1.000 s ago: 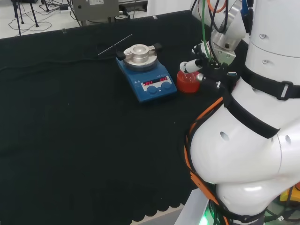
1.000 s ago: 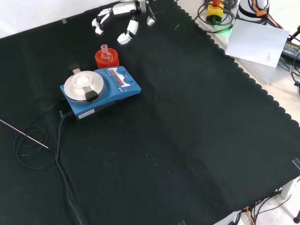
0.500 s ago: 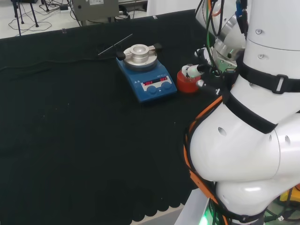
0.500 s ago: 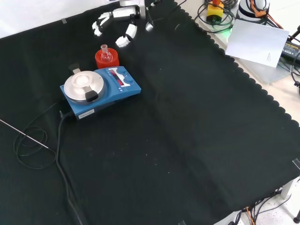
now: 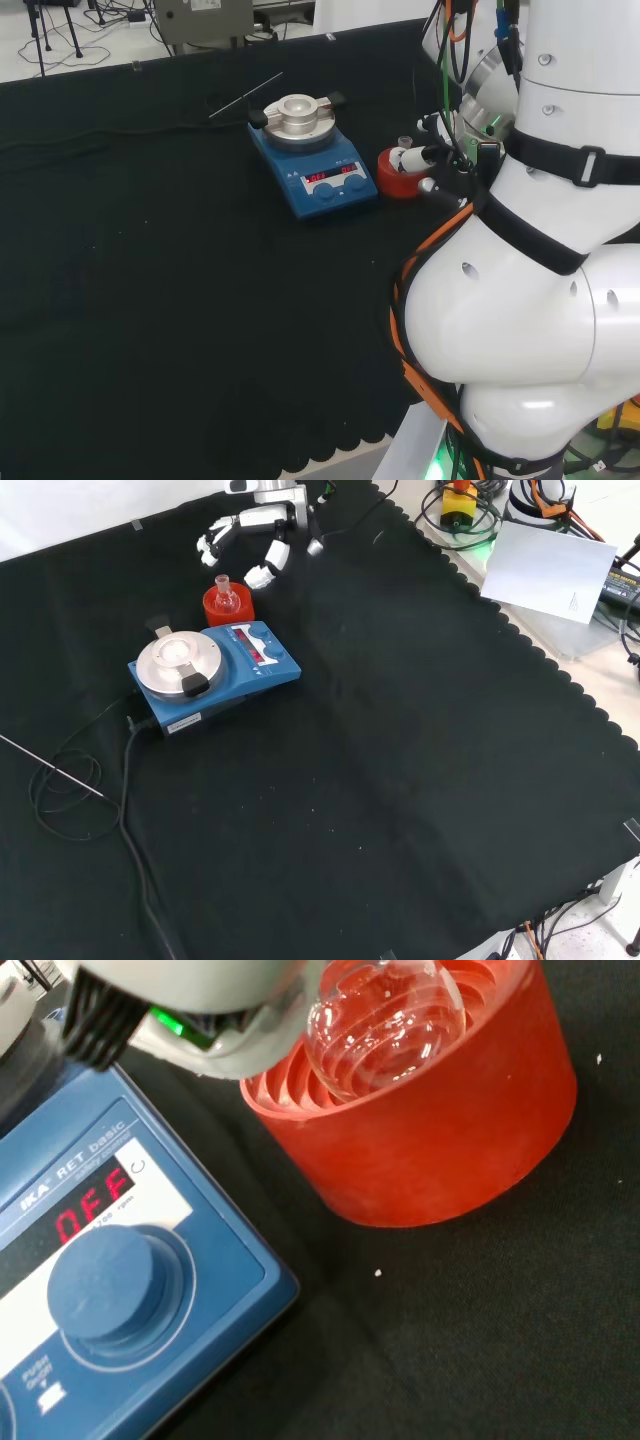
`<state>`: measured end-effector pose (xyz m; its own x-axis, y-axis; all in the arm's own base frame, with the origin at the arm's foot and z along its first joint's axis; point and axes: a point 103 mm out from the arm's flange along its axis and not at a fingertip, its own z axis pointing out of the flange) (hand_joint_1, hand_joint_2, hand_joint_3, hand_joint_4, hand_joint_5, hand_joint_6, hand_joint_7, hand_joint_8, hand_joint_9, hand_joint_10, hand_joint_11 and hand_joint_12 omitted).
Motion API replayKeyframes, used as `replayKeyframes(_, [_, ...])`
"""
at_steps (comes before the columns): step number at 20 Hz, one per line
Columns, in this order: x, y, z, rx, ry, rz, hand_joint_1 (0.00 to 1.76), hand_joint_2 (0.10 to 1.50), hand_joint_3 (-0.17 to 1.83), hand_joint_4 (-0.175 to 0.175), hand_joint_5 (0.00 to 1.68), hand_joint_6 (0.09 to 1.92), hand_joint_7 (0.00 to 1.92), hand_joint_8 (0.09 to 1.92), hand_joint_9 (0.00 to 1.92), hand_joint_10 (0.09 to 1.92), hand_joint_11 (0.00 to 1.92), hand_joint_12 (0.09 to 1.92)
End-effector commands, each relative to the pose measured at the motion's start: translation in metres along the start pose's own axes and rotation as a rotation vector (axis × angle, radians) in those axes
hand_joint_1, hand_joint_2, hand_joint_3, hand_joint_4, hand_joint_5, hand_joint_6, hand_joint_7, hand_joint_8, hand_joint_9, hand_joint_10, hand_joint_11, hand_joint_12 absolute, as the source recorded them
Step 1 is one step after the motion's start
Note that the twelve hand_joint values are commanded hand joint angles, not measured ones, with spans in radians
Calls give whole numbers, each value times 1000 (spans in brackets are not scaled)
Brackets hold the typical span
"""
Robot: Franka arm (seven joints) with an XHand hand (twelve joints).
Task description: Pick up the round-bottom flask.
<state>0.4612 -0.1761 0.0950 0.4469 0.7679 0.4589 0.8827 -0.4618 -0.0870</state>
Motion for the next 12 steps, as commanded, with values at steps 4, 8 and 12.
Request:
replayKeyframes(4, [1, 10, 9, -10, 36, -4, 885, 549, 635, -66, 611, 142, 172, 639, 379, 734, 0, 1365])
replayKeyframes(8, [2, 10, 11, -15, 34, -4, 901, 553, 630, -66, 619, 155, 186, 643, 393, 734, 0, 1371])
replayKeyframes(12, [-1, 15, 13, -19, 36, -12, 915, 559, 629, -65, 633, 170, 194, 645, 400, 733, 0, 1377])
